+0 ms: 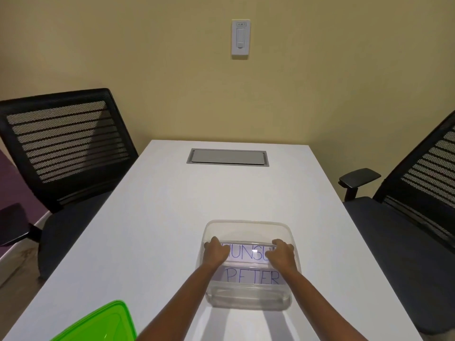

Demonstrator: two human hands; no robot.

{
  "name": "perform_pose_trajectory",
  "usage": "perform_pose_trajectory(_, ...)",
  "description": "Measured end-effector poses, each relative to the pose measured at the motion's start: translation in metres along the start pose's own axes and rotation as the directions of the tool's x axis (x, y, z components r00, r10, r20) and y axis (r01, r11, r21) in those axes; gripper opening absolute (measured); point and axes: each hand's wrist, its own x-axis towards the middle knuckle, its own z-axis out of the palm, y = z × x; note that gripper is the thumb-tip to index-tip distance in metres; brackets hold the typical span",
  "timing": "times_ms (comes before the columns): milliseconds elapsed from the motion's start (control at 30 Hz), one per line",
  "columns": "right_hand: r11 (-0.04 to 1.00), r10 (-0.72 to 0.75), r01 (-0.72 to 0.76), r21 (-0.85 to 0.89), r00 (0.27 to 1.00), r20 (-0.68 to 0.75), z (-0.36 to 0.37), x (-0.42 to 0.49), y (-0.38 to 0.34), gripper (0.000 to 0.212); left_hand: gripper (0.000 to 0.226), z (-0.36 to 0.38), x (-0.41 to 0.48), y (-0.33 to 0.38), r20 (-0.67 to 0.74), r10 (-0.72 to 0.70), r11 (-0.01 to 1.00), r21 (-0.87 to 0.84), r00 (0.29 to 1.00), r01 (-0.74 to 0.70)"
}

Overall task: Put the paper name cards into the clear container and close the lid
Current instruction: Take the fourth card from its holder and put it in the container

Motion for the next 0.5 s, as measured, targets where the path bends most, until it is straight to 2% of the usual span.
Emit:
perform_pose_trajectory(167, 0.995, -0.08, 0.083, 0.059, 0.995, -0.053, -0.005, -0.005, 0.002, 0.045, 0.039, -0.001, -0.011, 0.004, -0.035, 0.005, 1.0, -0.031, 0.999, -0.006)
perform_pose_trajectory(233, 0.979, -0.165, 0.178, 0.098, 0.978, -0.126, -0.008, -0.013, 0.002, 0.041, 0.044, 0.001, -0.018, 0.006, -0.053, 0.043, 0.998, -0.048, 0.998, -0.045)
perform_pose_trajectory(333, 0.922, -0.29, 0.346, 0.176, 0.915, -0.279, -0.011, -0.032, 0.003, 0.037, 0.043, 0.003, -0.036, 0.008, -0.141, 0.124, 0.986, -0.096, 0.982, -0.138)
perform_pose_trajectory(433, 0.854, -0.391, 0.48, 0.201, 0.847, -0.359, -0.01, -0.055, 0.003, 0.041, 0.037, 0.005, -0.061, 0.0, -0.304, 0.24, 0.956, -0.092, 0.922, -0.279)
perform_pose_trajectory(500, 0.824, -0.453, 0.54, 0.172, 0.81, -0.372, -0.007, -0.071, 0.003, 0.039, 0.04, 0.006, -0.076, -0.012, -0.382, 0.363, 0.924, 0.028, 0.85, -0.381)
